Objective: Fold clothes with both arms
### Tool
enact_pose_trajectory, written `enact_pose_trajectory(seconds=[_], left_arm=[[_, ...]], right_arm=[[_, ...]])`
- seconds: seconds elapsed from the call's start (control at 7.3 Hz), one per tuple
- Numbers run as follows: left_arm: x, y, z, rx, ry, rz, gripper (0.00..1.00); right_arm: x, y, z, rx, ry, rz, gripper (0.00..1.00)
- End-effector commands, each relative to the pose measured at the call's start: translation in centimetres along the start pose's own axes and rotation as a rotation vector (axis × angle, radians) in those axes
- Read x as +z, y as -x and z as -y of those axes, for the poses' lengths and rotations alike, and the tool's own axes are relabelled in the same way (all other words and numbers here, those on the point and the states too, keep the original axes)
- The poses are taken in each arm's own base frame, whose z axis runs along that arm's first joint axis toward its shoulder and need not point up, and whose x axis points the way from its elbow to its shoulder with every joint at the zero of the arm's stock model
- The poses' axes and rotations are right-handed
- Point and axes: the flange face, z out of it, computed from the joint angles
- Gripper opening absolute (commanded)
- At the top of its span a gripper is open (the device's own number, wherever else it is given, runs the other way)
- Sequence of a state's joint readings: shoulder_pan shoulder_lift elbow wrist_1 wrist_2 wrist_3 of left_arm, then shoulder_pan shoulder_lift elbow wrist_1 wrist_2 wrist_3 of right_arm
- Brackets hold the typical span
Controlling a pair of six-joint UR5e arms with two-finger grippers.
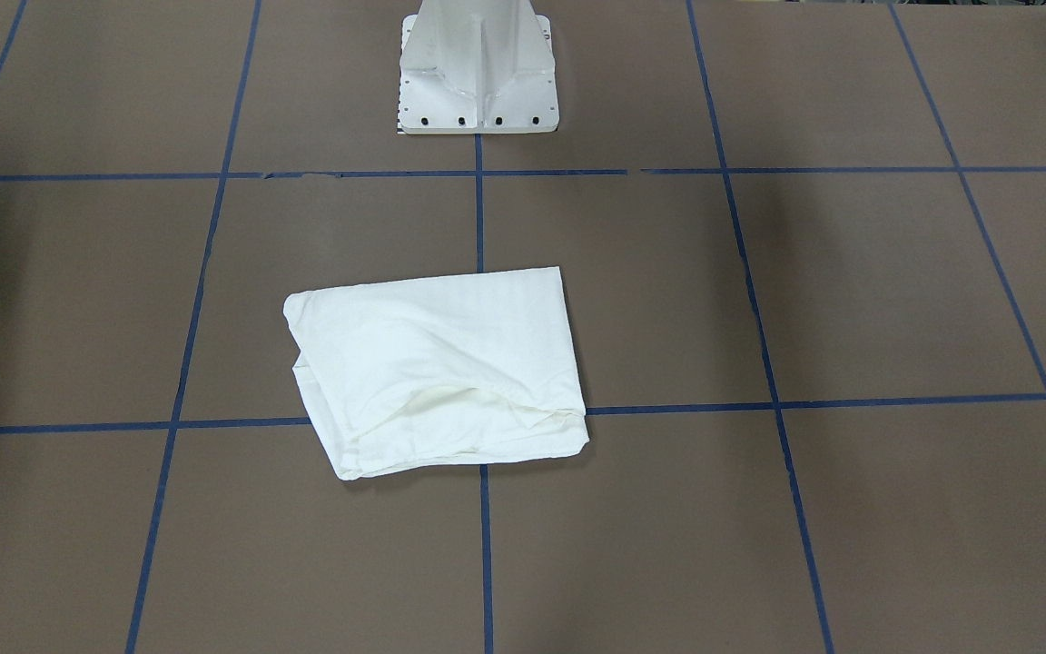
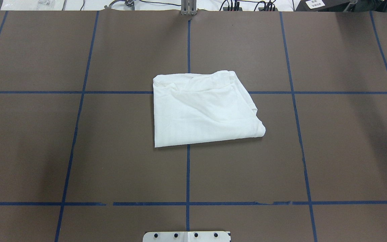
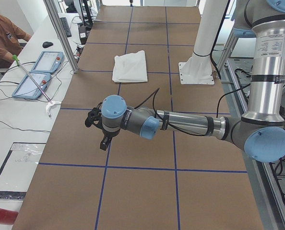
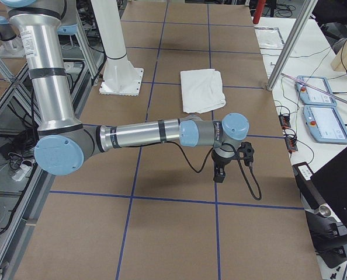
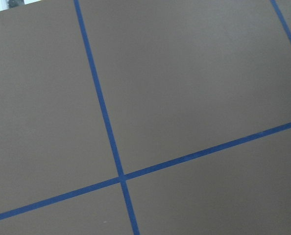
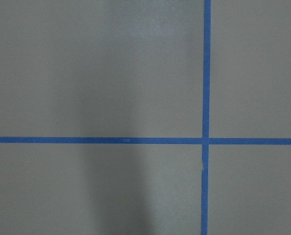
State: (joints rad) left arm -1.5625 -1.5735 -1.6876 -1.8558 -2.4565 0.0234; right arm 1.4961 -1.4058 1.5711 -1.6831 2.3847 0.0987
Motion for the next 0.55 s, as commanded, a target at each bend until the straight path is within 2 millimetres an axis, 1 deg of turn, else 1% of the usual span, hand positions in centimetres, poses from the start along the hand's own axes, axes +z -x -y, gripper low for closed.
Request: enact_pose_trajectory(seconds=[0.0, 0.14, 0.27, 0.41], left_arm=[[-1.1, -1.1, -2.7, 0.011, -0.006, 0.031, 0.99], [-1.4, -0.8, -2.3, 0.028, -0.014, 0.113, 1.0], [-1.9, -1.2, -2.2, 0.036, -0.024, 0.116, 1.0], [-2.8, -2.3, -1.8, 0.046, -0.042, 0.118, 1.0]], right_arm=[[0.4, -0.6, -0.3, 0.005, 0.005, -0.006, 1.0], [0.3, -0.4, 0.0, 0.006, 0.004, -0.004, 1.0], [-0.1, 0.4, 0.4, -0.009, -0.007, -0.005, 1.0], [-0.3, 1.1, 1.1, -0.021, -0.01, -0.006, 1.0]])
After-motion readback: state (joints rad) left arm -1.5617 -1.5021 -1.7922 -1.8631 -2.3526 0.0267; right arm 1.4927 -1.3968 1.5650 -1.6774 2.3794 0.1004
